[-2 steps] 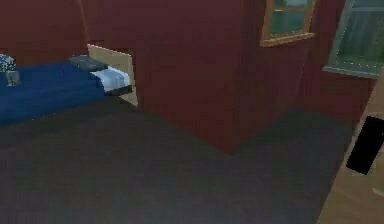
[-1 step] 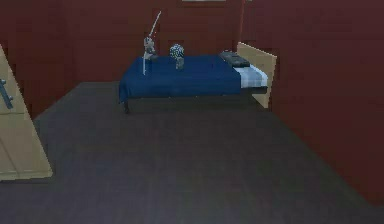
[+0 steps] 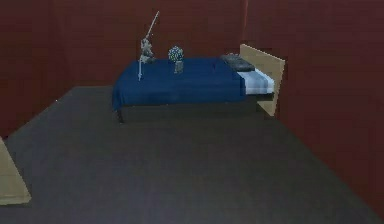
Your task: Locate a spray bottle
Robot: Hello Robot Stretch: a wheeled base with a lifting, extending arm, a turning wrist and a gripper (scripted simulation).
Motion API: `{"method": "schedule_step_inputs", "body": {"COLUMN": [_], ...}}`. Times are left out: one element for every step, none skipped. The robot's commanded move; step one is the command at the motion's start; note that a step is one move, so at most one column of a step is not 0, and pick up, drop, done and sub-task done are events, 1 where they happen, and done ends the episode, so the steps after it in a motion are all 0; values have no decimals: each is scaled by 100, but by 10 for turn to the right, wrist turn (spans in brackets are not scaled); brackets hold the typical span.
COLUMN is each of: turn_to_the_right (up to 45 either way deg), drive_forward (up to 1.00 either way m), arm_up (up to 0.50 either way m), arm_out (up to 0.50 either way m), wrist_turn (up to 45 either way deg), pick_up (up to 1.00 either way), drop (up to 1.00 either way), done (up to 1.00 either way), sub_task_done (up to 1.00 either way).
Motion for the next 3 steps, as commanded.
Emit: {"method": "schedule_step_inputs", "body": {"turn_to_the_right": [-450, -210, 0], "drive_forward": [0, 0, 50], "arm_up": [0, 0, 0], "arm_out": [0, 0, 0], "wrist_turn": [0, 0, 0], "pick_up": [0, 0, 0], "drop": [0, 0, 0], "done": [0, 0, 0], "sub_task_done": [0, 0, 0]}}
